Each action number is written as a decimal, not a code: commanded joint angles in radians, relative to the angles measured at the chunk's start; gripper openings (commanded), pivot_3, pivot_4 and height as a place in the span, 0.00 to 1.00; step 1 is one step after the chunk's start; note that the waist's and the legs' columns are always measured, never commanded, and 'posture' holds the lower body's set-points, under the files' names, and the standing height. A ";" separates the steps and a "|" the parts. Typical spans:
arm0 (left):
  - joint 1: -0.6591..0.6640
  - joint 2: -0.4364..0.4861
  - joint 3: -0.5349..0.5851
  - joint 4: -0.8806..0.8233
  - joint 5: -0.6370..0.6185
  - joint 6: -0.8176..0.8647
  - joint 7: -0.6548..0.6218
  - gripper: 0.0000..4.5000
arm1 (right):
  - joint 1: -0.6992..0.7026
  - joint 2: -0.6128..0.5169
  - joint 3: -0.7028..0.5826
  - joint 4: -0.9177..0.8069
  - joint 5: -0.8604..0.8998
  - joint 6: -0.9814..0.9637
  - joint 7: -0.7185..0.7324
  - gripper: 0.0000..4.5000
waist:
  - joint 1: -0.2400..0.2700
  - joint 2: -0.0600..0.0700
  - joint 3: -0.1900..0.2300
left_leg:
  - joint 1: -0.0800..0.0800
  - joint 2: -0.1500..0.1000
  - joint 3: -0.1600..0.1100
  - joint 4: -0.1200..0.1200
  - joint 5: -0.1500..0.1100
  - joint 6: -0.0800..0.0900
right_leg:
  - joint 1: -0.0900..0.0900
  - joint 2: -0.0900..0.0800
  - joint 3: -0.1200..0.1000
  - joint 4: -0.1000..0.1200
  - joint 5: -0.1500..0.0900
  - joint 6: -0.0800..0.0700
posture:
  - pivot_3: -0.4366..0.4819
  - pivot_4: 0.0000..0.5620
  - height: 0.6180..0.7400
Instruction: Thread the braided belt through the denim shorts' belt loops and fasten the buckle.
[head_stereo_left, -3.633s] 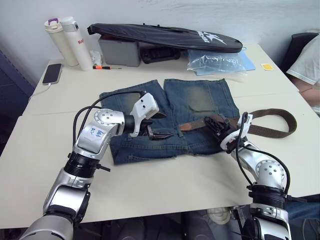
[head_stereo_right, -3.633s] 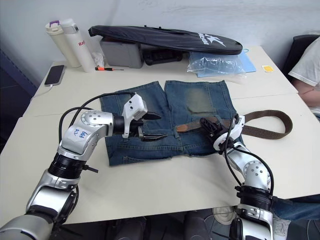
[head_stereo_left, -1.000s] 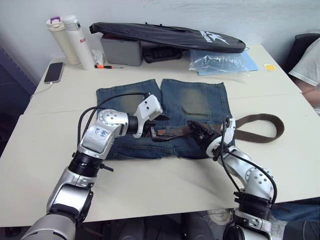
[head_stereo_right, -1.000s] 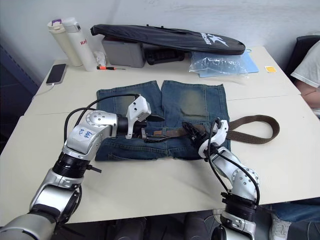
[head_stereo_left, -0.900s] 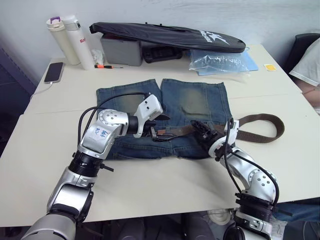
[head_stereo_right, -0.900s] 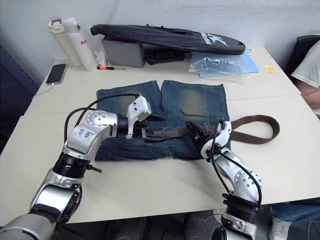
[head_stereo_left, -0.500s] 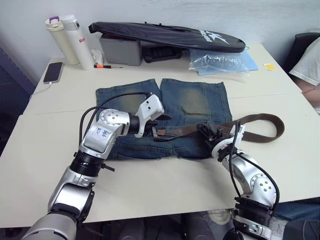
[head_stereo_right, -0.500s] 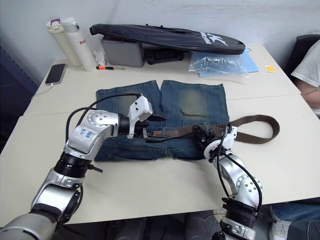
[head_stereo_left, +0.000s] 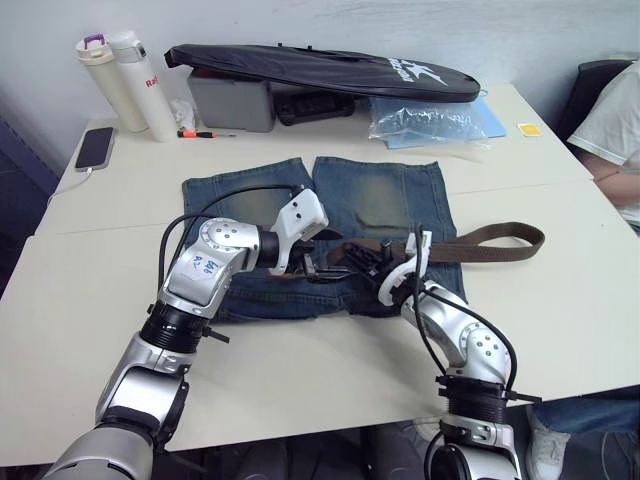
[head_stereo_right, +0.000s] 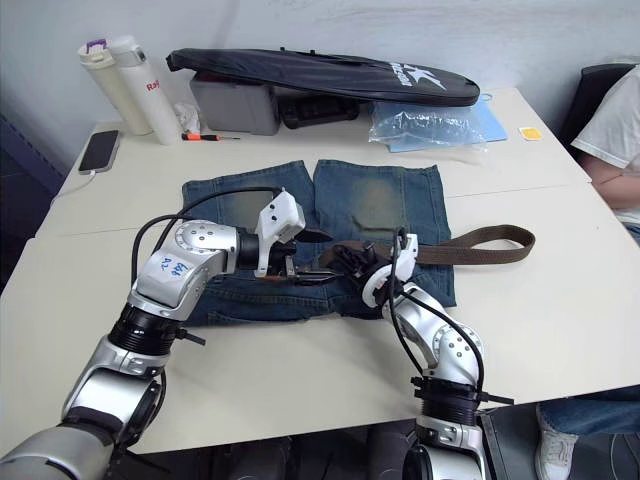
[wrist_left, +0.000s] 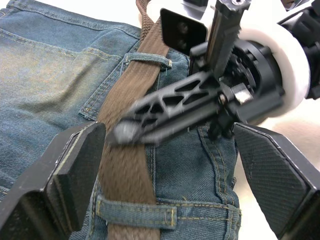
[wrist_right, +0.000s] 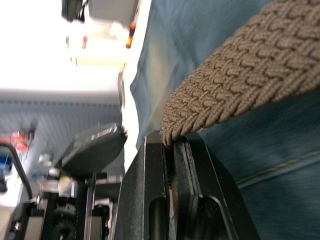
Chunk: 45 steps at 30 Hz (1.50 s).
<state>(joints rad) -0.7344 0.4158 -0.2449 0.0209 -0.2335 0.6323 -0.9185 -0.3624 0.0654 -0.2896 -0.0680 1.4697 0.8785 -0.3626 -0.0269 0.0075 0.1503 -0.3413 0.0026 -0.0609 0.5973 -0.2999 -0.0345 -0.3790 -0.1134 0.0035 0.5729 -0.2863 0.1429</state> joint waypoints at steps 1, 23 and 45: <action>-0.009 0.008 0.015 -0.030 -0.004 0.000 0.006 1.00 | -0.022 -0.013 0.076 0.033 -0.047 0.042 0.049 0.02 | -0.001 0.000 0.000 | 0.000 0.000 0.000 0.000 0.000 0.000 | 0.000 0.000 0.000 0.000 0.000 0.000 | 0.48 0.27 1.00; -0.039 0.002 0.006 0.051 0.005 -0.060 -0.038 1.00 | 0.134 -1.088 0.248 -0.616 -0.488 0.044 0.763 0.99 | 0.026 0.003 0.006 | -0.011 -0.003 0.000 0.010 -0.002 0.003 | -0.003 -0.001 -0.002 -0.011 0.002 0.004 | 0.48 0.27 1.00; -0.001 0.139 0.062 0.028 -0.007 -0.066 -0.078 1.00 | 0.166 -1.163 0.451 -0.084 -1.251 -0.432 1.152 0.34 | 0.042 -0.002 0.005 | -0.010 -0.003 0.000 0.016 -0.001 -0.003 | 0.002 -0.002 -0.002 -0.014 0.004 0.006 | 0.48 0.27 1.00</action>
<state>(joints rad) -0.7337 0.5366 -0.2095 0.0852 -0.2300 0.5780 -0.9883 -0.2160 -1.0584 0.2042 -0.2217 0.2854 0.4624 0.7863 0.0156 0.0056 0.1549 -0.3516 -0.0007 -0.0608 0.6134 -0.3009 -0.0377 -0.3768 -0.1157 0.0011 0.5591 -0.2824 0.1493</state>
